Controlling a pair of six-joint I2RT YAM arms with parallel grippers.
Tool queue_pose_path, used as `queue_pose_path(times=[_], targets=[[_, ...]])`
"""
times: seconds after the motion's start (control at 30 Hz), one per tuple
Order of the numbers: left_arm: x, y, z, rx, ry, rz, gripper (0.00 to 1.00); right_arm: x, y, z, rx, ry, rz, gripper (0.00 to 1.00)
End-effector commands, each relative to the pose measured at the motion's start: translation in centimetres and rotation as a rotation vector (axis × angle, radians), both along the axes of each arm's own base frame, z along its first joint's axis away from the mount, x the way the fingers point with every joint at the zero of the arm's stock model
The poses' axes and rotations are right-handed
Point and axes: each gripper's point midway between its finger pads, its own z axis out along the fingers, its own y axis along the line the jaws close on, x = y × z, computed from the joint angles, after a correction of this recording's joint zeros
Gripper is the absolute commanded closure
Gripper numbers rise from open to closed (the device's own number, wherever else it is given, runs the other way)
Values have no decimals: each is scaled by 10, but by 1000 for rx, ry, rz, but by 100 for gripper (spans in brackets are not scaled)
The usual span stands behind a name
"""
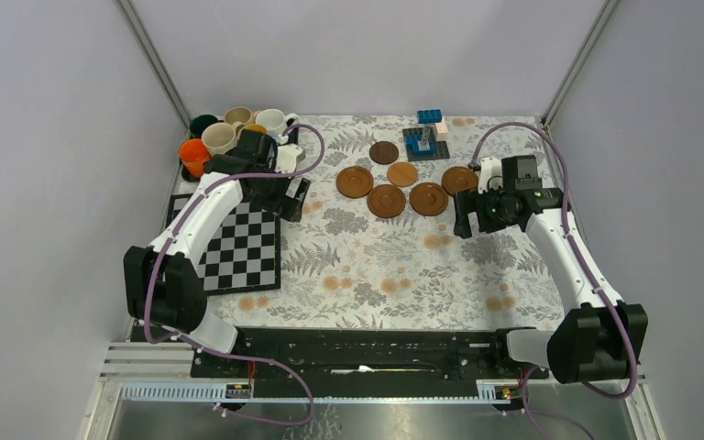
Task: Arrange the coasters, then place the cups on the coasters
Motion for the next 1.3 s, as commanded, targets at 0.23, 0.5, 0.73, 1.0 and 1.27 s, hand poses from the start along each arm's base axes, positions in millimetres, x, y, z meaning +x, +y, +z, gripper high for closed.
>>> queue_pose_path(times=[0.23, 0.5, 0.73, 1.0, 1.27], targets=[[61, -58, 49, -120, -188, -86, 1, 85, -1, 16, -35, -82, -25, 2], [111, -139, 66, -274, -343, -157, 1, 156, -15, -9, -45, -40, -136, 1], [136, -197, 62, -323, -394, -244, 1, 191, -38, -41, -100, 10, -188, 6], [147, -200, 45, -297, -384, -231, 1, 226, -62, -78, -142, 47, -221, 12], [149, -191, 21, -221, -368, -241, 1, 245, -66, -105, -154, 78, -231, 15]])
